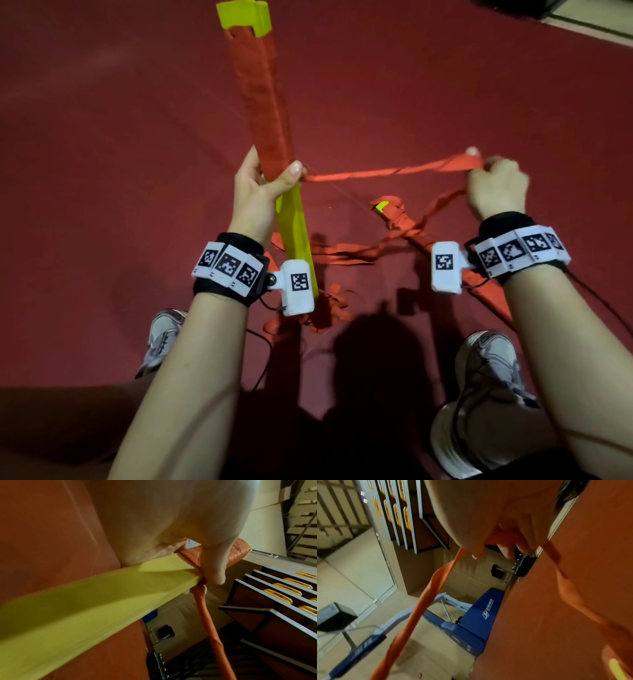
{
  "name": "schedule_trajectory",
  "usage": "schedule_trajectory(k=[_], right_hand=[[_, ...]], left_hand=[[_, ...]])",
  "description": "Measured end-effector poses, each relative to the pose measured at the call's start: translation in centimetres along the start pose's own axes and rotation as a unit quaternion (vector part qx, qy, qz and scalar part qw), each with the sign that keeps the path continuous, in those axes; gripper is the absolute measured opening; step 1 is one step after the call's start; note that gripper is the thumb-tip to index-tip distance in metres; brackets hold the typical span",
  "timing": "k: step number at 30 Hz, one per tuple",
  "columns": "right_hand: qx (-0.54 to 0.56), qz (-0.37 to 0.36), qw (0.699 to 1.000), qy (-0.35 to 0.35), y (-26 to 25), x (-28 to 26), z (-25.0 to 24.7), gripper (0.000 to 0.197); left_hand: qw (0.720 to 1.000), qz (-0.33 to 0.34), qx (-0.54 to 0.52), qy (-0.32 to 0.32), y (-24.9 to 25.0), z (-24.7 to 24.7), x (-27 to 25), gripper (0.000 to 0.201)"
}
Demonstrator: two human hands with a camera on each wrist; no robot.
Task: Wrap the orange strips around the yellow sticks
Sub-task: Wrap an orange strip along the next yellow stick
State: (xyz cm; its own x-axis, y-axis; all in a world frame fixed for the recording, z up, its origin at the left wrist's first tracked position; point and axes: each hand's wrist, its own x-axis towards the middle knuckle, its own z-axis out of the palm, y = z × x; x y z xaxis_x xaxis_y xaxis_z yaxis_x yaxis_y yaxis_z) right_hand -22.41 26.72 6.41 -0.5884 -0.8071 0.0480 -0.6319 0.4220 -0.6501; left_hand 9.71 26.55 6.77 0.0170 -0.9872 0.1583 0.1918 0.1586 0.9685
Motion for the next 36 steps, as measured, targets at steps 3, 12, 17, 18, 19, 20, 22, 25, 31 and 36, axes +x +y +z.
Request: schedule_trajectory(k=[3, 12, 17, 18, 19, 20, 22, 25, 31, 36], right_hand=[[0.067, -0.054, 0.990, 0.116, -0.7, 0.3, -1.7, 0.053], [-0.079, -0.117, 0.989, -0.052, -3.0, -0.5, -3.6, 0.055], [-0.134, -0.181, 0.939, -0.260, -4.7, -3.6, -0.2, 0.053], [-0.077, -0.220, 0.939, -0.253, -5.2, -4.5, 0.5, 0.053], [0.000, -0.242, 0.935, -0.259, -5.8, -5.4, 1.2, 0.053], [0.088, -0.247, 0.923, -0.283, -6.3, -6.4, 1.9, 0.053], [0.230, -0.219, 0.889, -0.329, -7.1, -7.9, 3.1, 0.048], [0.257, -0.237, 0.885, -0.307, -6.7, -8.2, 4.5, 0.028], [0.237, -0.300, 0.873, -0.304, -6.0, -8.1, 3.9, 0.009], [0.275, -0.303, 0.845, -0.345, -6.1, -7.8, 2.4, 0.025]], left_hand=[[1.000, 0.003, 0.019, -0.016, -0.3, 0.4, -0.2, 0.027], [0.998, 0.005, 0.061, -0.014, -1.5, 1.0, -0.6, 0.027], [0.998, -0.022, 0.025, -0.046, -1.7, 2.4, -1.3, 0.027], [0.997, -0.030, 0.026, -0.062, -1.8, 2.7, -1.5, 0.027], [0.996, -0.037, 0.029, -0.082, -1.9, 3.0, -1.6, 0.028], [0.993, -0.044, 0.031, -0.102, -2.0, 3.3, -1.8, 0.030], [0.990, -0.061, 0.019, -0.129, -2.3, 3.8, -2.1, 0.037], [0.985, -0.087, -0.003, -0.148, -2.4, 4.0, -2.2, 0.039], [0.975, -0.111, 0.001, -0.191, -2.0, 3.3, -2.0, 0.032], [0.971, -0.115, 0.024, -0.209, -2.0, 3.1, -1.9, 0.038]])
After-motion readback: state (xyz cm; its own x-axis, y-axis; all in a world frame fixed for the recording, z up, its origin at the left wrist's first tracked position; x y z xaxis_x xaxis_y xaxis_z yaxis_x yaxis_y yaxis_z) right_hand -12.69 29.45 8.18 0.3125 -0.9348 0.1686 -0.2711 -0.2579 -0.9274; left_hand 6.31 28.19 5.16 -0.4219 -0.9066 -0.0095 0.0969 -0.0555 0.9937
